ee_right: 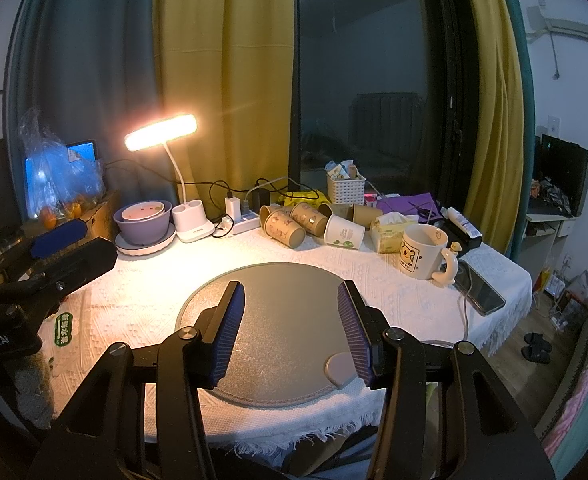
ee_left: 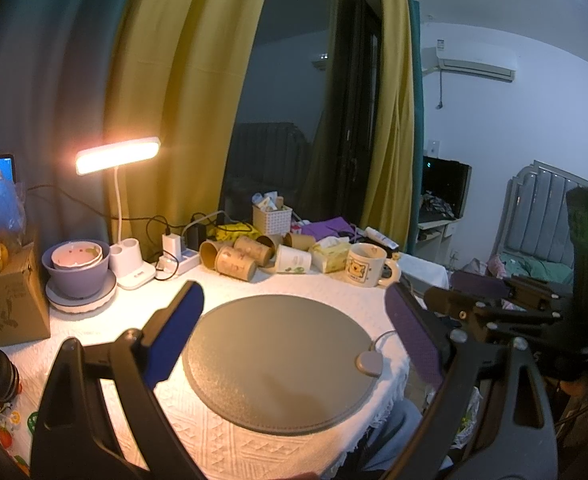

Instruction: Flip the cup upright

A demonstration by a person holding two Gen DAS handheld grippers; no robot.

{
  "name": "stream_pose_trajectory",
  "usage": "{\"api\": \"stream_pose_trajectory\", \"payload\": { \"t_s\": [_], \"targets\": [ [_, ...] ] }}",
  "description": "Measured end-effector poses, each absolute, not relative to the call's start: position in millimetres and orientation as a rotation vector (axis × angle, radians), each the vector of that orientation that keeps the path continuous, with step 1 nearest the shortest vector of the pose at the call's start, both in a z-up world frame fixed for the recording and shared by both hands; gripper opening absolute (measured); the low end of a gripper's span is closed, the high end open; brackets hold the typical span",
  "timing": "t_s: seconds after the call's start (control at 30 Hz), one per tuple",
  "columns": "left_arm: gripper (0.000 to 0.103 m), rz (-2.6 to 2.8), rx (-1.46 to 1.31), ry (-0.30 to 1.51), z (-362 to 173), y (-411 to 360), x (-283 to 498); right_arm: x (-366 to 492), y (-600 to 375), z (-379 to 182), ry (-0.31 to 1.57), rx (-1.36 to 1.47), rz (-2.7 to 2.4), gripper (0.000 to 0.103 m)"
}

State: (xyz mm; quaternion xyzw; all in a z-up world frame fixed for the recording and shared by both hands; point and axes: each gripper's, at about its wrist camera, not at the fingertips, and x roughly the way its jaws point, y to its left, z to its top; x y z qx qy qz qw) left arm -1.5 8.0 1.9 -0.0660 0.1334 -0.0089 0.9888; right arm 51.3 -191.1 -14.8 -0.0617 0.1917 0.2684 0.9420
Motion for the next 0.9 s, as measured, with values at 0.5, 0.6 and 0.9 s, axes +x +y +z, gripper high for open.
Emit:
{"api": "stream_pose_trajectory", "payload": {
  "t_s": [0.5, 0.6, 0.9],
  "targets": [
    [0.093, -0.030, -0.075, 0.266, 9, 6, 15, 59, -193, -20, 0.399, -0.133, 0.546, 0.051],
    [0.093, -0.029, -0.073, 0.296, 3, 8, 30, 67, -190, -20, 0.415, -0.131, 0.547, 0.051],
    [0.093, 0.025, -0.102, 0.420, -18, 29, 92, 135, -174, -43, 0.500, -0.140, 0.563, 0.051]
  ]
}}
